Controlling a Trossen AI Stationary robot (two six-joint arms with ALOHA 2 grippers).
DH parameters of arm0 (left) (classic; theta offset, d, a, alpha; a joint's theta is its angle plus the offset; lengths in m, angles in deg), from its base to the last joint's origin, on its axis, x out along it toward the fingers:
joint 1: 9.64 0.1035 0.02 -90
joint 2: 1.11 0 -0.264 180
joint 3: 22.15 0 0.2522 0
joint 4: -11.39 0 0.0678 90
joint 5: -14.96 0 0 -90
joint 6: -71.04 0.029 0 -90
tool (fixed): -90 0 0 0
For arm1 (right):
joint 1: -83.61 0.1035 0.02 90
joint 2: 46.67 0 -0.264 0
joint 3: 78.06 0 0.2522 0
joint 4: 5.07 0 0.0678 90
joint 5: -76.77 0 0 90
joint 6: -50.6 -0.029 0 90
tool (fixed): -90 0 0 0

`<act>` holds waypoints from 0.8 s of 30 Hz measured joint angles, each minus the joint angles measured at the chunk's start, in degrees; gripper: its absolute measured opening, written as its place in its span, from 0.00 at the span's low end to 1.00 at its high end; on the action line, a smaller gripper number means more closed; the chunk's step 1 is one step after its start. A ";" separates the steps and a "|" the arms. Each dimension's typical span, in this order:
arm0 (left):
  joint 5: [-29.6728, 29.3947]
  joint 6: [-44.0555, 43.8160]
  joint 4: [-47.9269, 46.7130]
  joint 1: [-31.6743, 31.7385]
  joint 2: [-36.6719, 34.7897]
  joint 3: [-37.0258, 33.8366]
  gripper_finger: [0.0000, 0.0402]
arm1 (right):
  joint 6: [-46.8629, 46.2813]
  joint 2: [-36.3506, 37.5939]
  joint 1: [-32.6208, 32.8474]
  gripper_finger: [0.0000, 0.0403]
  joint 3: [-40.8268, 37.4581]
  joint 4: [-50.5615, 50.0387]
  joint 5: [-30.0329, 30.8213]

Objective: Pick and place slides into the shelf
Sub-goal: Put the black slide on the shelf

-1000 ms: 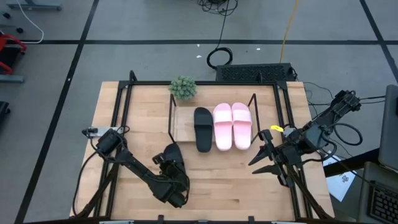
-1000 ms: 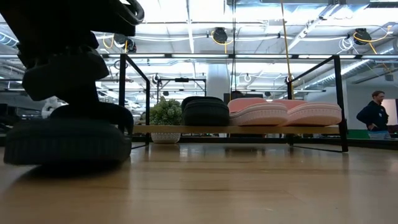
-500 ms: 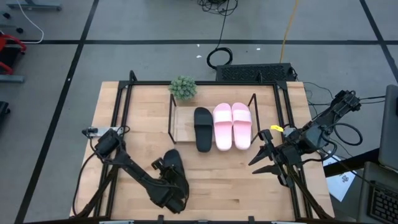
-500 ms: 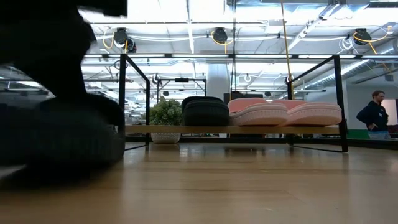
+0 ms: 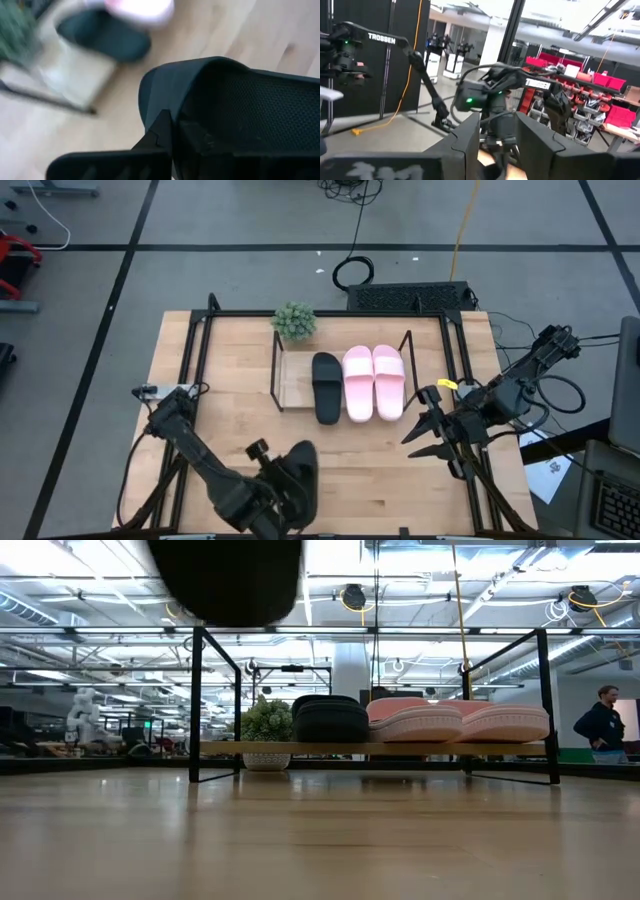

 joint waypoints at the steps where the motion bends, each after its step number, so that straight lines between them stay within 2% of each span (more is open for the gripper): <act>1: -1.36 2.47 -0.12 0.68 -0.11 2.15 0.00 | 0.01 0.00 0.02 0.28 -0.01 0.72 -0.01; 7: -5.09 22.51 -0.27 7.55 -0.07 11.72 0.00 | -0.19 0.85 0.02 0.28 0.00 3.26 0.04; 11: -5.91 37.01 -0.29 13.04 -0.25 11.77 0.00 | -1.41 2.14 0.02 0.28 0.00 3.45 0.04; 16: -10.14 54.76 -0.23 19.90 -0.59 11.55 0.00 | -1.68 3.27 0.02 0.28 0.00 3.42 0.07; 20: -9.74 60.82 -0.20 24.81 -0.61 11.54 0.00 | -1.70 4.12 0.02 0.28 0.00 3.47 0.09; 24: -10.26 63.17 -0.12 28.78 -0.86 11.15 0.00 | -1.63 4.53 0.02 0.28 0.00 3.45 0.30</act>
